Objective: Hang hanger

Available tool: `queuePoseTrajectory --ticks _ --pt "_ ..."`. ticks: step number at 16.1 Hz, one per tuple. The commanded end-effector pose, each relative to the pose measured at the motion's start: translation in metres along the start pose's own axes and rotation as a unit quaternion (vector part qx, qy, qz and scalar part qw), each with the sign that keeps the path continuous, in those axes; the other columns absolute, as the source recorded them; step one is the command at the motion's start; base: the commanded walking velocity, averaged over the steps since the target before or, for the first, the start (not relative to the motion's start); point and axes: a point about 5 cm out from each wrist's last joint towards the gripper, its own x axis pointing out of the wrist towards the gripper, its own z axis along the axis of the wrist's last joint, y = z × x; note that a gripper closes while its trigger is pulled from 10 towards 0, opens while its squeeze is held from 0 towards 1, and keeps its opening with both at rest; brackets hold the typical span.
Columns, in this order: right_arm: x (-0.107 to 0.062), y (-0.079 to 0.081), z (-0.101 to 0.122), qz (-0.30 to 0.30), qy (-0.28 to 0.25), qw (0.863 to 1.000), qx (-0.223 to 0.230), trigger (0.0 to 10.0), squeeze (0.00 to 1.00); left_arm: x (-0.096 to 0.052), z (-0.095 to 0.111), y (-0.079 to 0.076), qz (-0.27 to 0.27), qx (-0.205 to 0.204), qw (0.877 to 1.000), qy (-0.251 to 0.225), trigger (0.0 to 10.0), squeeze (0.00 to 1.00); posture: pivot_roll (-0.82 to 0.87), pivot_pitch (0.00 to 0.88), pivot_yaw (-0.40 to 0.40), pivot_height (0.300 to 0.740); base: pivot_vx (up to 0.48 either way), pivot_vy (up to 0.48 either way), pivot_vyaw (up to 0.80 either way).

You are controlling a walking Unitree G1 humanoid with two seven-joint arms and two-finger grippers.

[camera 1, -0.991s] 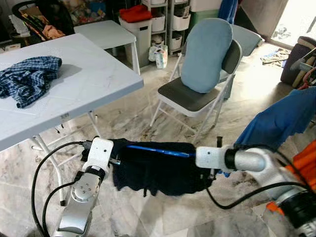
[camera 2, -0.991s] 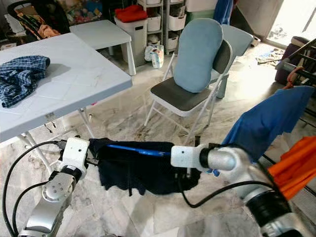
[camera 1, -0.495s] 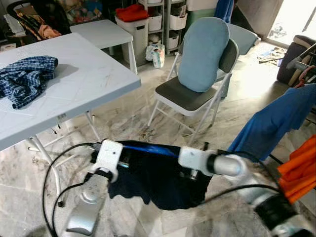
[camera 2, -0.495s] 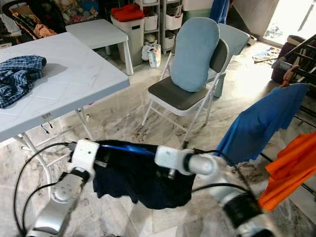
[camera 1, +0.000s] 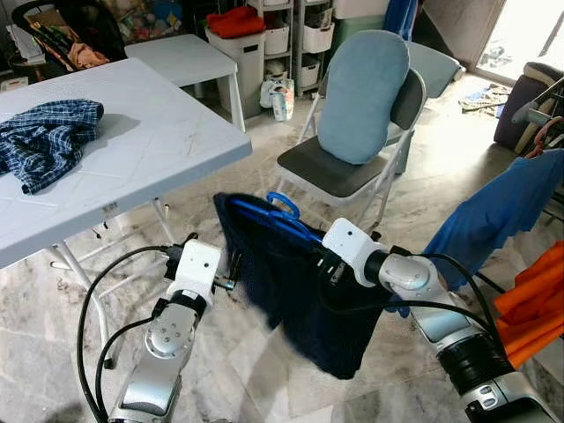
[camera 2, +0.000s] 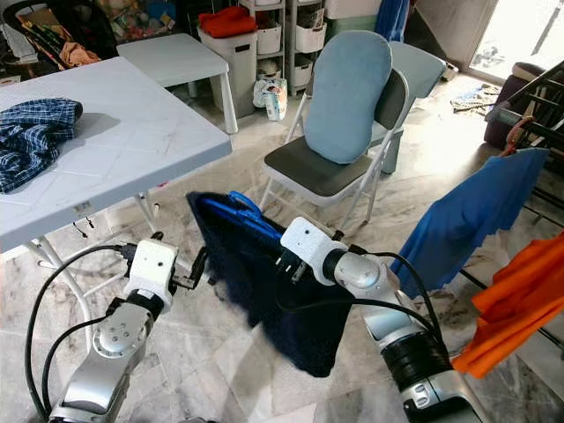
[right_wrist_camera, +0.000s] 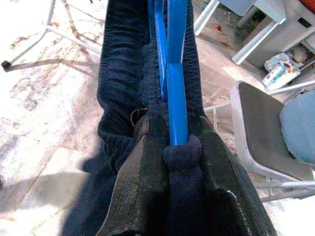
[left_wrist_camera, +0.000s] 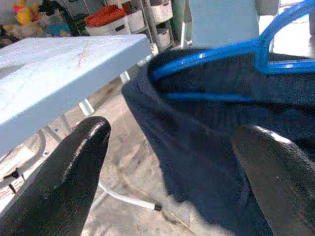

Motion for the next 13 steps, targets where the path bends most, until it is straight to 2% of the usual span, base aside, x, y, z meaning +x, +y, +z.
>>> queuePoseTrajectory --ticks 1,2,3,6,8,10,11,12,13 --pt "-0.002 -0.002 0.012 0.001 -0.026 1.000 -0.009 10.0 0.00 0.001 0.002 0.005 0.008 0.009 1.000 -0.003 10.0 1.00 -0.06 0.000 -0.004 0.740 0.000 0.000 0.00" --pt "-0.003 0.001 0.014 0.012 -0.032 0.999 -0.009 10.0 0.00 0.001 0.000 0.006 0.013 0.013 1.000 0.003 10.0 1.00 -0.06 0.000 -0.005 0.740 0.000 0.000 0.00" --pt "-0.005 0.005 0.017 0.029 -0.044 0.999 -0.005 10.0 0.00 0.002 -0.002 0.009 0.022 0.000 1.000 0.009 10.0 0.00 -0.06 0.000 -0.005 0.740 0.000 0.000 0.00" --pt "-0.015 0.011 0.022 0.077 -0.065 0.995 -0.002 10.0 0.00 0.004 -0.002 0.011 0.032 -0.014 0.999 0.011 10.0 0.00 -0.06 0.000 -0.003 0.740 0.000 0.000 0.00" --pt "-0.030 0.006 0.019 0.096 -0.064 0.993 0.000 10.0 0.00 0.004 -0.007 0.017 0.047 -0.012 0.999 0.022 10.0 0.00 -0.07 0.000 0.001 0.740 0.000 0.000 0.00" --pt "-0.037 0.005 0.019 0.110 -0.069 0.992 0.010 10.0 0.00 0.005 -0.010 0.020 0.058 -0.028 0.998 0.024 10.0 0.00 -0.08 0.000 0.003 0.740 0.000 0.000 0.00" --pt "-0.040 0.005 0.021 0.119 -0.073 0.990 0.009 10.0 0.00 0.006 -0.009 0.022 0.061 -0.029 0.997 0.025 3.3 0.00 -0.08 0.000 0.004 0.740 0.000 0.000 0.00" --pt "-0.042 0.006 0.022 0.126 -0.075 0.989 0.007 10.0 0.00 0.007 -0.010 0.023 0.062 -0.034 0.997 0.025 0.0 0.00 -0.08 0.000 0.004 0.740 0.000 0.000 0.00" --pt "-0.043 0.006 0.024 0.130 -0.076 0.989 0.006 10.0 0.00 0.009 -0.010 0.024 0.065 -0.047 0.996 0.028 0.0 0.00 -0.08 0.000 0.004 0.740 0.000 0.000 0.00"
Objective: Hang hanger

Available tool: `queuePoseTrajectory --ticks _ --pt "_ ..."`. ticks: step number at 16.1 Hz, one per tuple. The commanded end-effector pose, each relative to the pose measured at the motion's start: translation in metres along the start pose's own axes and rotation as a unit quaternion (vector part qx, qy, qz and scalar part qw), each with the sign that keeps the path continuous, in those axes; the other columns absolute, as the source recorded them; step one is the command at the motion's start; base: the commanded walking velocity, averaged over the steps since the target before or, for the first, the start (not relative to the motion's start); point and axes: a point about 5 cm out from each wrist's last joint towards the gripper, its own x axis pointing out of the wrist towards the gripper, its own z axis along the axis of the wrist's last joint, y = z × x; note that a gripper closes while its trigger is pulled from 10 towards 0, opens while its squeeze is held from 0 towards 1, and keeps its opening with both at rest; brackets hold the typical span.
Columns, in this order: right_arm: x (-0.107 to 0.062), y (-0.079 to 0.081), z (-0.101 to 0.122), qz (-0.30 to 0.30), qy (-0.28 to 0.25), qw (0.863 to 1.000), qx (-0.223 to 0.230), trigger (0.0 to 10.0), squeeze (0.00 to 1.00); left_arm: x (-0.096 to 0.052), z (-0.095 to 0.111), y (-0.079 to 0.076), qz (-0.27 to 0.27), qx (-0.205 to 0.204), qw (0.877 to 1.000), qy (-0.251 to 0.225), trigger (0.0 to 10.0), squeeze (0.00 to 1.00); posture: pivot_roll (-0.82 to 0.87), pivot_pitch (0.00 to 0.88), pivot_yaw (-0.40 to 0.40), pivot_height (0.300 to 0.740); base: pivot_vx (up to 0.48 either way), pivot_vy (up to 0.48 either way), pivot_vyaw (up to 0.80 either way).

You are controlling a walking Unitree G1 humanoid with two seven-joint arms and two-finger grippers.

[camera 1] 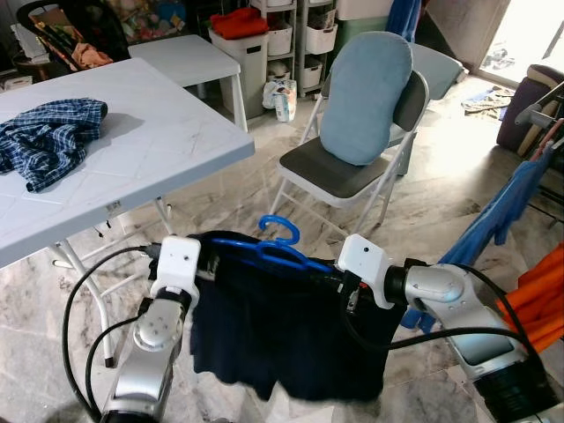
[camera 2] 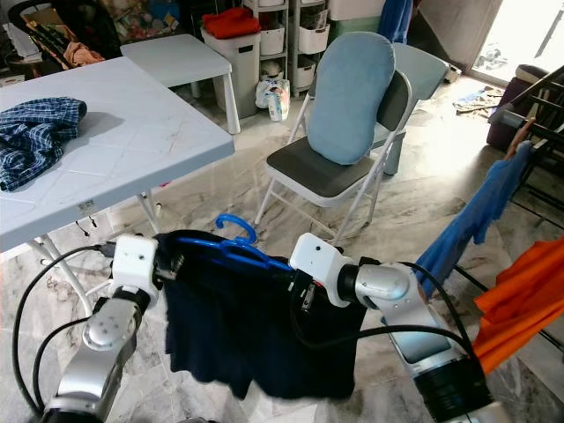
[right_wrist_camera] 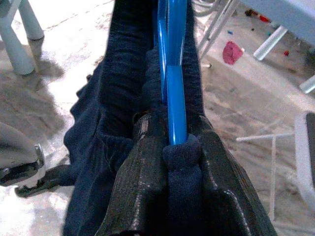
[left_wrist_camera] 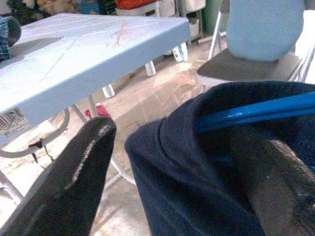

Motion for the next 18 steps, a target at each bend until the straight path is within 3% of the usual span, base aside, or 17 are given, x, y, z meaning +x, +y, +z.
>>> queuePoseTrajectory --ticks 1,18 --pt "-0.0039 -0.0047 0.0121 -0.006 -0.026 1.000 -0.008 10.0 0.00 0.0019 -0.0007 0.0017 0.004 -0.005 1.000 0.004 0.0 0.00 -0.08 0.000 0.004 0.740 0.000 0.000 0.00" --pt "-0.0007 -0.0085 0.0163 -0.022 -0.025 0.999 -0.008 10.0 0.00 0.0020 -0.0069 -0.0003 0.012 -0.029 0.999 0.020 0.0 0.00 -0.08 0.000 -0.003 0.740 0.000 0.000 0.00"
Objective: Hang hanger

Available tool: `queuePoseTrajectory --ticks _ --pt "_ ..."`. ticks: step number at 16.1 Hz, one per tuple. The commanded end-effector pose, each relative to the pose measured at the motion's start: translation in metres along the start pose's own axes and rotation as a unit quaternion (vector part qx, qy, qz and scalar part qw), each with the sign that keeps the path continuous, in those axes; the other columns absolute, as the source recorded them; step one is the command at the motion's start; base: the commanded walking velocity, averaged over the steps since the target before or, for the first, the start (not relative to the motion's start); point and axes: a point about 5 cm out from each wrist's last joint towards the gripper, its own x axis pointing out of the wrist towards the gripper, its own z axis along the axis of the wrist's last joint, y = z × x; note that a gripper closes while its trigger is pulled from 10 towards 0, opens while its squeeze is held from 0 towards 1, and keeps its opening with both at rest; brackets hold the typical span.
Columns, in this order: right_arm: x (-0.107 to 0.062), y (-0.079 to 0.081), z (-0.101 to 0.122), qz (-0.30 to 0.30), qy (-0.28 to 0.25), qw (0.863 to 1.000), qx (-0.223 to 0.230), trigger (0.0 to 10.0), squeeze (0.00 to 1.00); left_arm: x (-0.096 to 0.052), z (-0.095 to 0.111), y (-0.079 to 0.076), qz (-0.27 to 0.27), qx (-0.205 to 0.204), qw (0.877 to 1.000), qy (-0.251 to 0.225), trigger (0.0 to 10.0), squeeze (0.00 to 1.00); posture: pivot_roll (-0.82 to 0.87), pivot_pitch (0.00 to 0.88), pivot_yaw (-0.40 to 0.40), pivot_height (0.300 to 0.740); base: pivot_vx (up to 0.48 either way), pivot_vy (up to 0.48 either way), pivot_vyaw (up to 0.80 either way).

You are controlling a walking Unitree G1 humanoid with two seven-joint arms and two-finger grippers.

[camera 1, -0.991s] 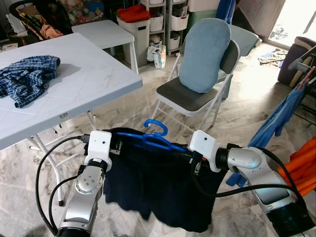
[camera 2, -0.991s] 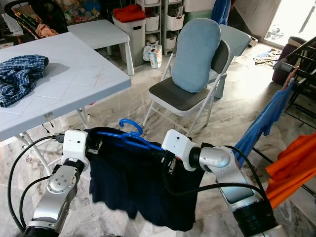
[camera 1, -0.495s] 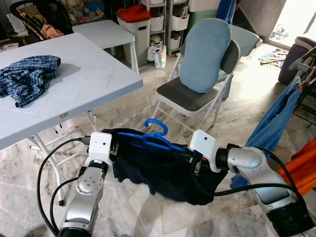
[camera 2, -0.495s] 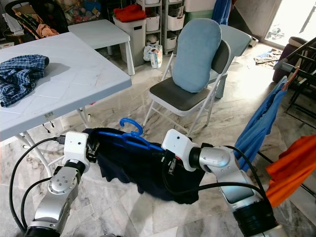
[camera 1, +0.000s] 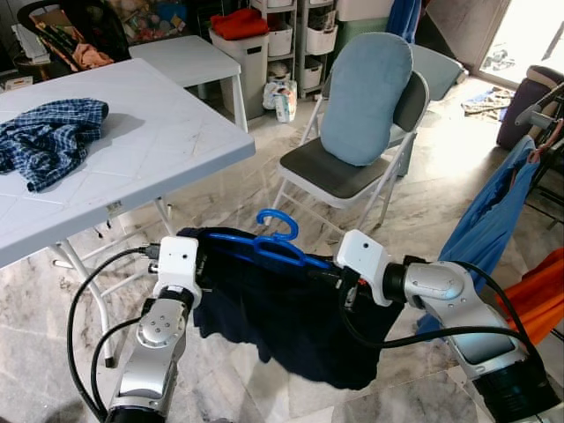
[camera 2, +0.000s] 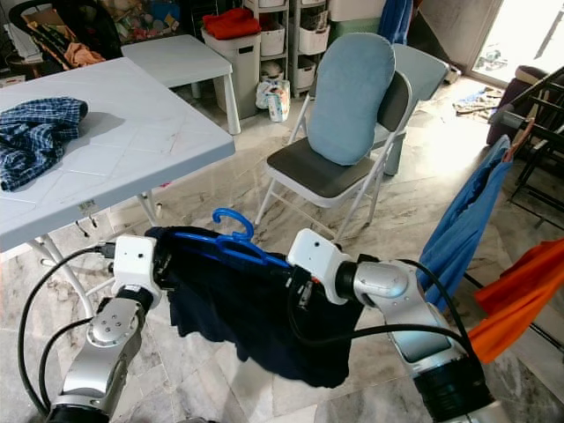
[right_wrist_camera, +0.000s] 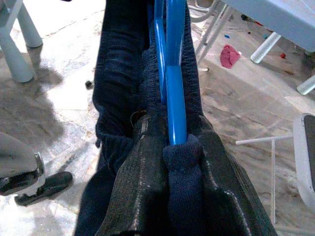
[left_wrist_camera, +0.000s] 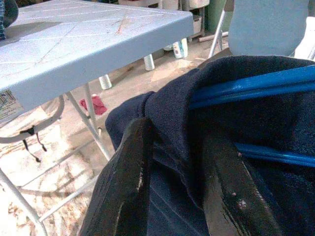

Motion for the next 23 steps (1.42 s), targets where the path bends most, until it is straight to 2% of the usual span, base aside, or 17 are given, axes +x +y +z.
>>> queuePoseTrajectory --ticks 1,8,13,15,17,20,21,23 --pt "-0.002 -0.008 0.013 -0.013 -0.020 1.000 -0.020 10.0 0.00 0.001 -0.001 0.003 0.008 -0.001 1.000 0.006 0.0 0.00 -0.08 0.000 -0.003 0.740 0.000 0.000 0.00" --pt "-0.002 -0.010 0.009 -0.028 -0.010 0.999 -0.027 10.0 0.00 0.002 0.000 0.002 0.007 -0.004 1.000 0.004 0.0 0.00 -0.08 0.000 -0.003 0.740 0.000 0.000 0.00" --pt "0.004 -0.028 -0.007 -0.099 0.058 0.988 -0.104 10.0 0.00 0.001 0.003 0.004 0.012 -0.007 1.000 -0.001 0.0 0.00 -0.08 0.000 -0.007 0.740 0.000 0.000 0.00" --pt "0.005 -0.028 -0.008 -0.099 0.063 0.986 -0.118 10.0 0.00 0.001 0.003 0.004 0.012 -0.007 1.000 -0.001 0.0 0.00 -0.08 0.000 -0.007 0.740 0.000 0.000 0.00" --pt "0.004 -0.022 -0.017 -0.078 0.074 0.985 -0.132 10.0 0.00 0.001 0.003 0.006 0.014 -0.007 1.000 -0.002 0.0 0.00 -0.07 0.000 -0.009 0.740 0.000 0.000 0.00" --pt "-0.009 -0.020 -0.033 -0.047 0.089 0.984 -0.148 10.0 0.00 0.000 0.003 0.012 0.025 0.000 1.000 -0.002 0.0 0.00 -0.07 0.000 -0.007 0.740 0.000 0.000 0.00" --pt "-0.028 -0.028 -0.047 -0.039 0.121 0.979 -0.160 10.0 0.00 -0.001 0.001 0.020 0.035 0.004 0.999 0.003 0.0 0.00 -0.07 0.000 -0.007 0.740 0.000 0.000 0.00" --pt "-0.040 -0.035 -0.052 -0.037 0.135 0.977 -0.163 10.0 0.00 -0.002 -0.001 0.024 0.041 0.007 0.999 0.010 0.0 0.00 -0.08 0.000 -0.002 0.740 0.000 0.000 0.00"
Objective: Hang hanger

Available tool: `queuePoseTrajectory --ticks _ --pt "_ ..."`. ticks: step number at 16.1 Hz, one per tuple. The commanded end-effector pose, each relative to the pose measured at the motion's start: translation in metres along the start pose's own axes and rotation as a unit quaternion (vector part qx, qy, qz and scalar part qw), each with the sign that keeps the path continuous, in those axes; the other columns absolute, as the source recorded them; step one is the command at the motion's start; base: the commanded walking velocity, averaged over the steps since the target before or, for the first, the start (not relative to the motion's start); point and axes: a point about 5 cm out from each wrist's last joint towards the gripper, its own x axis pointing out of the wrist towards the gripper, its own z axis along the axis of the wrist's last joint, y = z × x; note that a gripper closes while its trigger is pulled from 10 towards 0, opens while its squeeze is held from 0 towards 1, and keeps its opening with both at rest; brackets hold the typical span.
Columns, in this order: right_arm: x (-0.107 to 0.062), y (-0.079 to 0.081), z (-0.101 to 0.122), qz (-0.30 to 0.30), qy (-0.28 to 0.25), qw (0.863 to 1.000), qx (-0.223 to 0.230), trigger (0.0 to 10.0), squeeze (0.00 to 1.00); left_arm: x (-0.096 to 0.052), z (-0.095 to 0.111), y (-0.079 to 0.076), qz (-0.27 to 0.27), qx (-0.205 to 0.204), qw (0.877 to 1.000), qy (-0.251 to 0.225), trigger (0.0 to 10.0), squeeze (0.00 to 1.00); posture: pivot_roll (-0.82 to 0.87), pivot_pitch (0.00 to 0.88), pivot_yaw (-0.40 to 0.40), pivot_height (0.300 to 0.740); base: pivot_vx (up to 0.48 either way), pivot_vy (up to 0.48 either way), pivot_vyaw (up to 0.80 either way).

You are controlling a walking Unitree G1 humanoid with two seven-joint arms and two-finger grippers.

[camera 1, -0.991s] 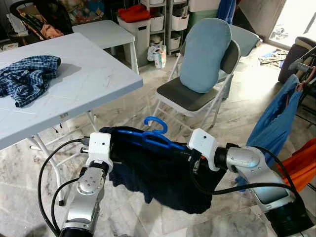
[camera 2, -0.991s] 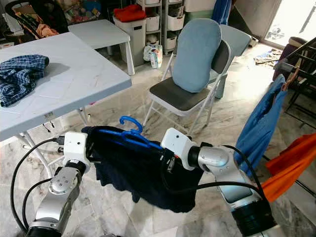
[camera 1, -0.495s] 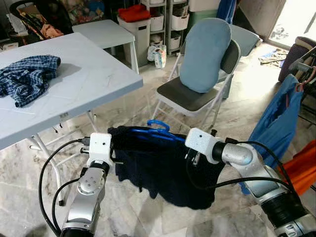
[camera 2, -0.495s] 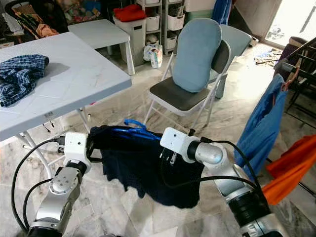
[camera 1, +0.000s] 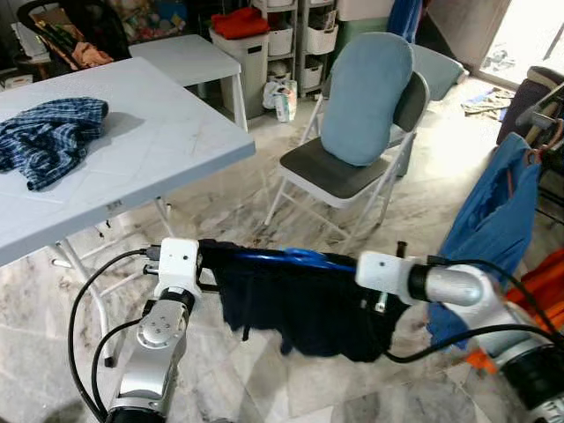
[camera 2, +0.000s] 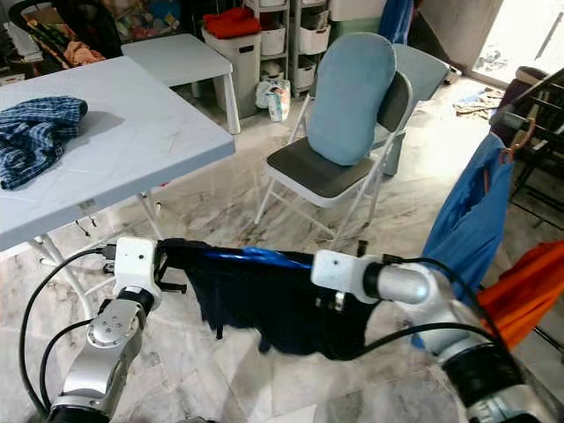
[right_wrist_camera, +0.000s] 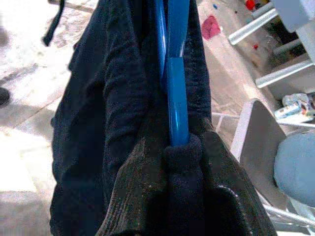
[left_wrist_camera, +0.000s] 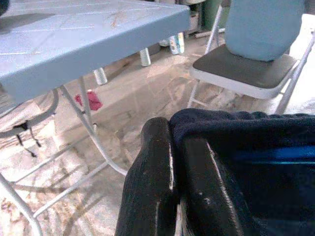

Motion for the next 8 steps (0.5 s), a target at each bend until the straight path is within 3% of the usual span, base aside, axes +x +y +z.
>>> queuePoseTrajectory --ticks 1,4,6,7,8 --pt "-0.021 -0.011 -0.019 -0.008 0.037 0.999 0.013 10.0 0.00 -0.002 -0.001 0.027 0.052 0.008 0.999 0.006 0.0 0.00 -0.08 0.000 0.000 0.740 0.000 0.000 0.00" --pt "-0.035 -0.019 -0.022 0.007 0.025 1.000 0.010 10.0 0.00 -0.002 -0.002 0.031 0.057 0.010 0.998 0.012 0.0 0.00 -0.08 0.000 0.001 0.740 0.000 0.000 0.00" --pt "-0.052 -0.036 -0.021 0.002 -0.001 1.000 0.025 10.0 0.00 -0.003 -0.005 0.035 0.064 0.008 0.998 0.020 0.0 0.00 -0.08 0.000 0.003 0.740 0.000 0.000 0.00" --pt "-0.066 -0.053 -0.013 -0.003 -0.042 0.998 0.052 10.0 0.00 -0.004 -0.009 0.039 0.070 0.004 0.997 0.031 0.0 0.00 -0.08 0.000 0.005 0.740 0.000 0.000 0.00" --pt "-0.070 -0.057 -0.008 0.000 -0.061 0.996 0.060 10.0 0.00 -0.004 -0.009 0.039 0.071 0.003 0.997 0.033 0.0 0.00 -0.08 0.000 0.005 0.740 0.000 0.000 0.00"
